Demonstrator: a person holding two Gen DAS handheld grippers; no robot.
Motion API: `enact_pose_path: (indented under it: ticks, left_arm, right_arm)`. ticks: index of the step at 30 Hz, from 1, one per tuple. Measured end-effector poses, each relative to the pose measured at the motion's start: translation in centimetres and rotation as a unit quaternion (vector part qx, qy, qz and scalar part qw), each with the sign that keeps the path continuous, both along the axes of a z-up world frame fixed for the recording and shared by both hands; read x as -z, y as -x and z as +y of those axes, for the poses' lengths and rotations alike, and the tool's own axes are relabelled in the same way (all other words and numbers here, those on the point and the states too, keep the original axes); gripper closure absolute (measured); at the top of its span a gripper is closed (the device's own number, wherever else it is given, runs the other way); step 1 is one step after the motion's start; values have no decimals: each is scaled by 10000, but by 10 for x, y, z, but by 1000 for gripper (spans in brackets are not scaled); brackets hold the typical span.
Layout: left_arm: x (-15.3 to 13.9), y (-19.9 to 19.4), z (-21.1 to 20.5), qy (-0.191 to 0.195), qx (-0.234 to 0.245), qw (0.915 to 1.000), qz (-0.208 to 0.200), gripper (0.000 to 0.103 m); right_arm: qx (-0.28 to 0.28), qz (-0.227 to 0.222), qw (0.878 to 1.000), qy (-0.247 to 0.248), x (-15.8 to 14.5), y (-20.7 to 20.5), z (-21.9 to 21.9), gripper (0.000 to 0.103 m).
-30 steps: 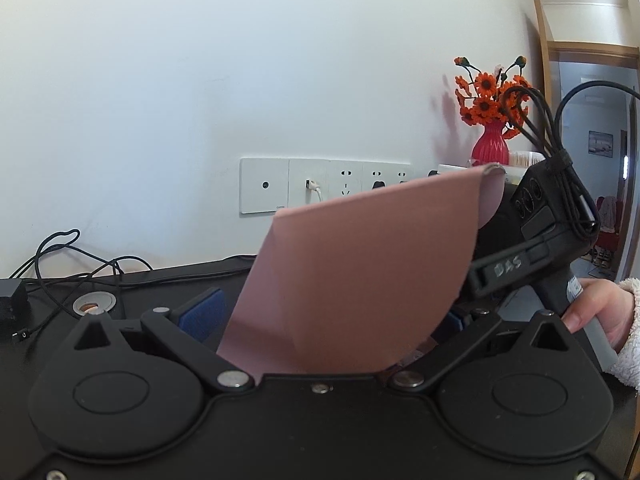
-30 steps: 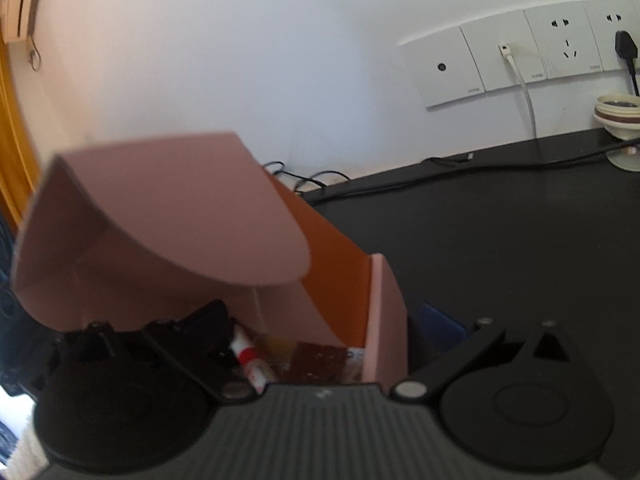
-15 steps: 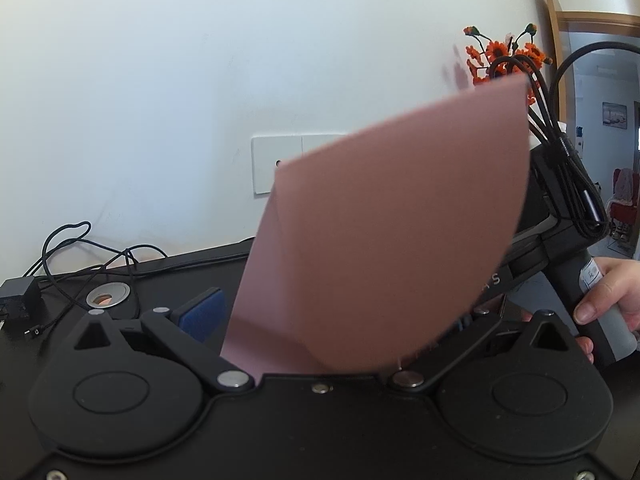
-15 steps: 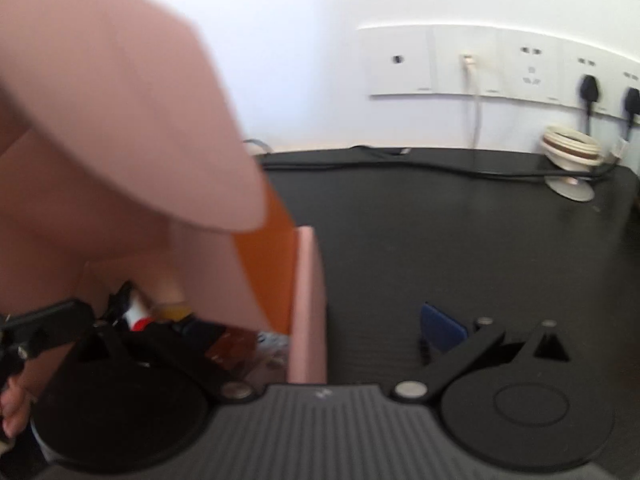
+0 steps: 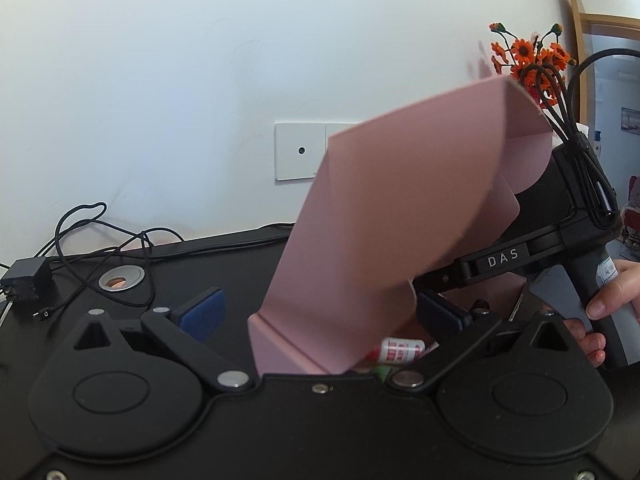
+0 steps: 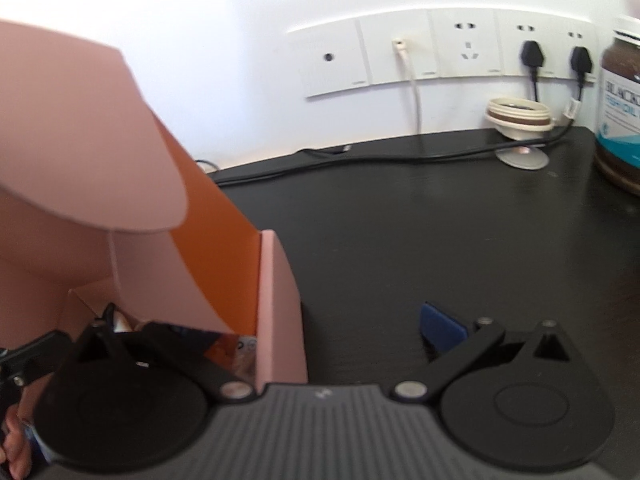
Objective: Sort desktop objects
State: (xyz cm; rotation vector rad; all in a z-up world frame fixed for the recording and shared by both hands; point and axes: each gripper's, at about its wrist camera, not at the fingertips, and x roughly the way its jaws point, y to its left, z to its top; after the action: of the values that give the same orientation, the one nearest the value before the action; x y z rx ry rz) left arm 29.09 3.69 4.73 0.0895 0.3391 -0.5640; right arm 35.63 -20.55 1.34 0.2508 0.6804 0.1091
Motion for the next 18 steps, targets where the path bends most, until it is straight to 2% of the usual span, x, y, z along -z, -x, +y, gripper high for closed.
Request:
enact_pose_path:
  ticks: [5, 10, 15, 18]
  left_arm:
    - [-2, 3, 0, 26, 53, 10000, -23, 0]
    - [-5, 9, -4, 11, 193, 9997, -131, 0]
    - [-7, 15, -5, 83, 262, 9994, -232, 0]
    - [-7, 14, -5, 200, 240, 9993, -204, 0]
  right_arm:
    - [239, -21, 9997, 1, -1, 1, -9, 1]
    - [0, -149, 9999, -29, 6, 6, -17, 1]
    - [-326, -280, 9981, -431, 3, 13, -18, 1]
    - [-490, -332, 9943, -884, -2, 16, -24, 1]
